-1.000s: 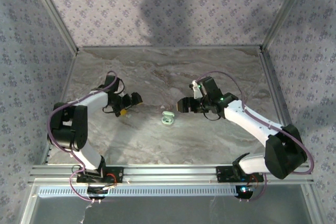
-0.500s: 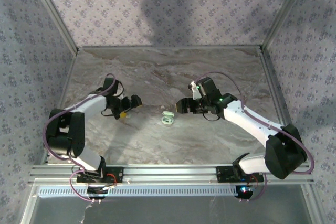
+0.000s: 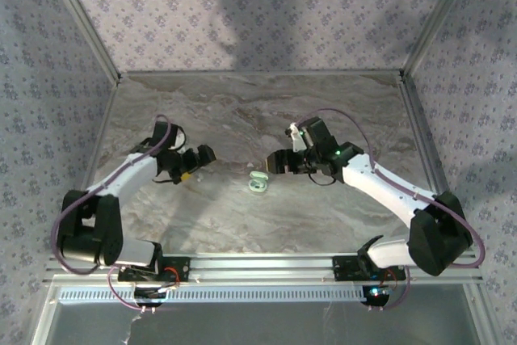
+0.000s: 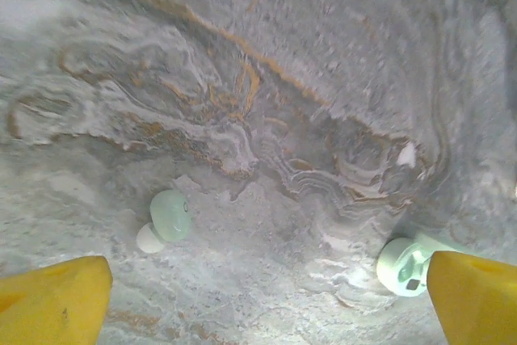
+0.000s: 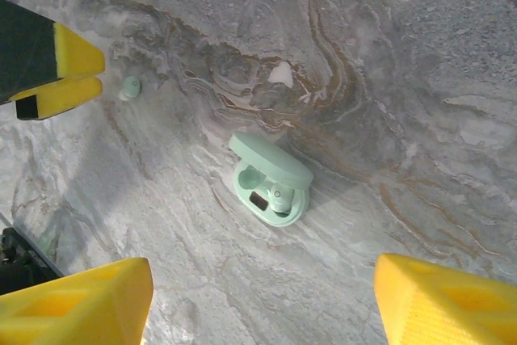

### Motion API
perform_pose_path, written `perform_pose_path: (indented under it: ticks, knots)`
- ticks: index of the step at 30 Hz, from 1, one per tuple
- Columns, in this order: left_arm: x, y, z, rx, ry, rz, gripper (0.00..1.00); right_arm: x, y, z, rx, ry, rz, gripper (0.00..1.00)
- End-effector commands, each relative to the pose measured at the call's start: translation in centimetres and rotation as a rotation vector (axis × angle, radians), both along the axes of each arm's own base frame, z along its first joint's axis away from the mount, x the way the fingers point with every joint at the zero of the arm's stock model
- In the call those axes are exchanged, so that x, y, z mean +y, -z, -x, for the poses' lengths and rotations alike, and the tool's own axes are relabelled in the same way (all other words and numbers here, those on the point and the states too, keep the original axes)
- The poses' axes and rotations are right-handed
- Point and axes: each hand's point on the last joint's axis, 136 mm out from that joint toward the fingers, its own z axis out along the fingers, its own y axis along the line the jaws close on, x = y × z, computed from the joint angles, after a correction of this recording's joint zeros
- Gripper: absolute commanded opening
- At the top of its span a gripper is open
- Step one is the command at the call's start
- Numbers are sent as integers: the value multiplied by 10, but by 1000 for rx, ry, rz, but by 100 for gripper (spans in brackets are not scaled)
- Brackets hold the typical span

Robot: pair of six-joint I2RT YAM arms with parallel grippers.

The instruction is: Insert the wireless bluetooth earbuds into the charging case

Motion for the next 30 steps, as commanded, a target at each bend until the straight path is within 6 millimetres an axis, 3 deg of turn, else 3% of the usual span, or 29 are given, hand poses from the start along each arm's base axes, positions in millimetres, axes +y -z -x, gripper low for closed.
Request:
perform_pose_path:
  ticks: [1,9,13,17,21,30]
  knots:
    - [17,-17,4,-34,-72,-26,100,22,-24,-6,5,-14,-83,74]
    - [40,-46,36,-137,-202,-12,100,83,-40,-17,38,-64,-126,59]
    - [52,-57,56,-195,-254,-24,100,114,-32,-24,92,-59,-127,52]
    - [58,-65,71,-258,-277,-16,100,149,-17,-27,120,-100,-93,48]
    - [55,-59,81,-263,-261,5,100,175,0,-31,147,-133,-53,42]
    - [52,-53,91,-311,-240,37,100,209,46,-36,231,-155,3,41]
